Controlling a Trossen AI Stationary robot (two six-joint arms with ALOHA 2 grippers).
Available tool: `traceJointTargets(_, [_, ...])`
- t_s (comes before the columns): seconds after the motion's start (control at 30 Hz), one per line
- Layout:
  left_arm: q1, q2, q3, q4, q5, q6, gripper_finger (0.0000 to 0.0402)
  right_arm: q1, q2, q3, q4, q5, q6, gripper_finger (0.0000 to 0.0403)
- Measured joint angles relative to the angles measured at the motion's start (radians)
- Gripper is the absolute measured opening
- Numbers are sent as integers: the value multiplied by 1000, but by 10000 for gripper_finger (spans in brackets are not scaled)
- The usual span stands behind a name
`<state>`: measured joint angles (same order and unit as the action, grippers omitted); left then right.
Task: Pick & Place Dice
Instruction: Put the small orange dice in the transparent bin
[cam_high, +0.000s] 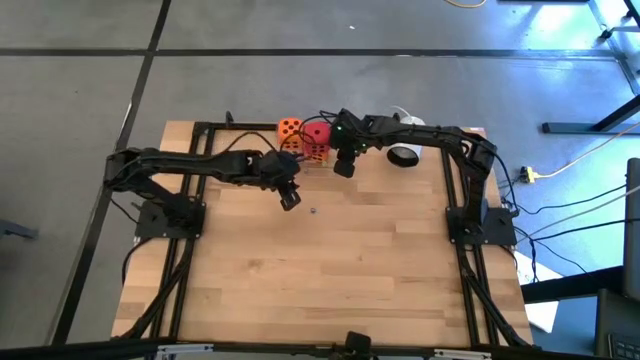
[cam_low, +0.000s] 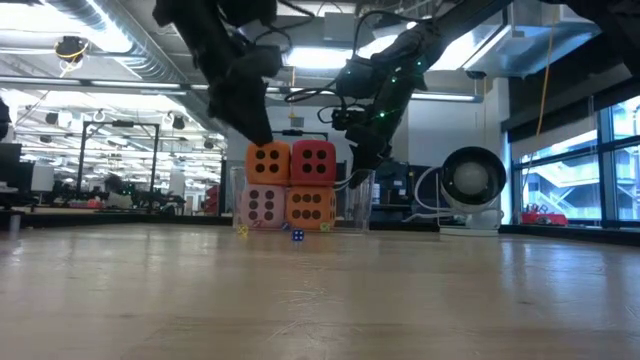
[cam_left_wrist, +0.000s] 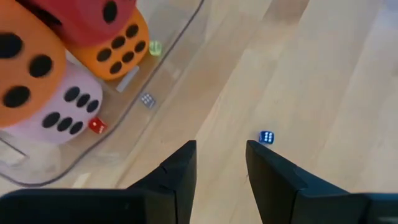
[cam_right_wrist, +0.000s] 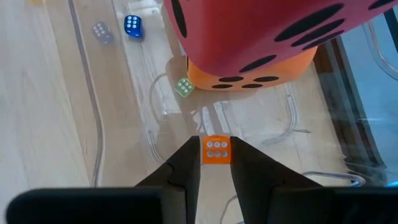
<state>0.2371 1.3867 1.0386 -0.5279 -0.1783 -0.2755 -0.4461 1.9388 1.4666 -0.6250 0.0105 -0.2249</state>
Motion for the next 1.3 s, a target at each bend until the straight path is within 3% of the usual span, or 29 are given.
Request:
traceJointTargets(0.2, [2,80,0,-1,-51,-43,152,0,0,0,0,0,-1,86])
traceJointTargets(0.43, [8,167,0,-1,-31,-82,182,0,0,0,0,0,-1,86])
traceJointTargets(0.97, [38,248,0,-41,-53,-107,214,0,0,0,0,0,-3,88])
traceJointTargets(1.3, [40,249,0,-48,-52,-106,220,0,0,0,1,0,-3,143])
